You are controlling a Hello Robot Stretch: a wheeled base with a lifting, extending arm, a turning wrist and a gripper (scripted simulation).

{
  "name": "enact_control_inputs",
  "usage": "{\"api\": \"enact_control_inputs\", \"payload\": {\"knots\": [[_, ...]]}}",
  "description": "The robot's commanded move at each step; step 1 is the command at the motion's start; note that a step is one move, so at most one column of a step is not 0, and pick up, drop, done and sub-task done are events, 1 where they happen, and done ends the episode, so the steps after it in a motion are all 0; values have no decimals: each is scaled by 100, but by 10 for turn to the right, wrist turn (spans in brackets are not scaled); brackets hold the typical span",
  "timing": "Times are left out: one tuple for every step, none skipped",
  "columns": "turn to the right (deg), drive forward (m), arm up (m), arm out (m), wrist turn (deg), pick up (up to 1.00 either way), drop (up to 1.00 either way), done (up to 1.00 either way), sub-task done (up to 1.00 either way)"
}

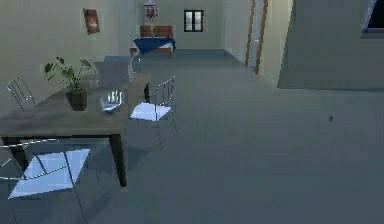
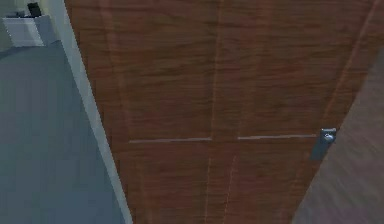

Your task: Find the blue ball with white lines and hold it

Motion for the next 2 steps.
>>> {"api": "enact_control_inputs", "payload": {"knots": [[0,50,0,0,0,0,0,0,0],[150,0,0,0,0,0,0,0,0]]}}
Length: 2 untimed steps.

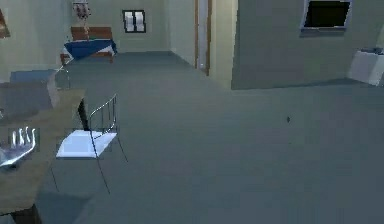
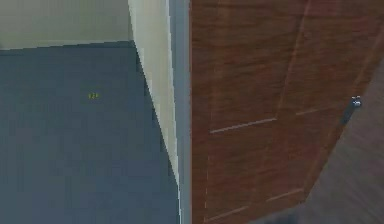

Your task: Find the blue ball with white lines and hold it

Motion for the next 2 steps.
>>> {"api": "enact_control_inputs", "payload": {"knots": [[0,100,0,0,0,0,0,0,0],[0,60,0,0,0,0,0,0,0]]}}
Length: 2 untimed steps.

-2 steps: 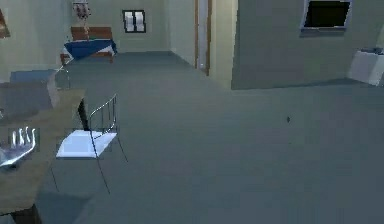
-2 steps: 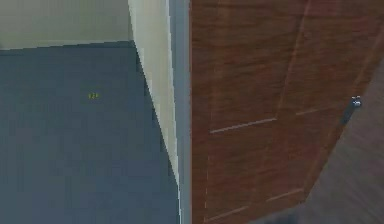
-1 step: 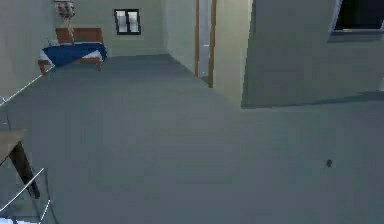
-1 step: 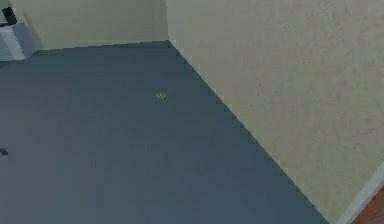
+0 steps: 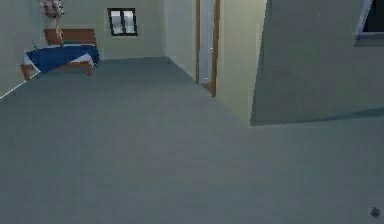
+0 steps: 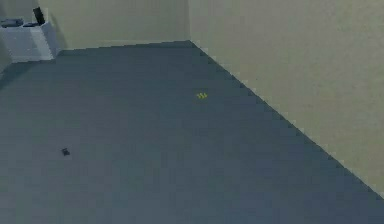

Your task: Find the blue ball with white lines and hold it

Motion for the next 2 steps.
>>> {"api": "enact_control_inputs", "payload": {"knots": [[0,100,0,0,0,0,0,0,0],[-30,0,0,0,0,0,0,0,0]]}}
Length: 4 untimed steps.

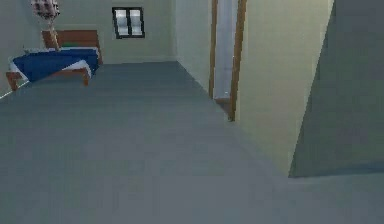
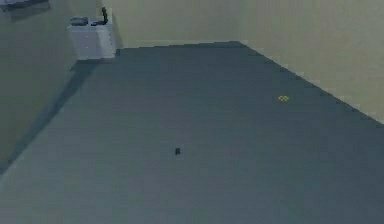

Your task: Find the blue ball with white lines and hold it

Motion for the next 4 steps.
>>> {"api": "enact_control_inputs", "payload": {"knots": [[0,100,0,0,0,0,0,0,0],[0,100,0,0,0,0,0,0,0],[0,85,0,0,0,0,0,0,0],[300,0,0,0,0,0,0,0,0]]}}
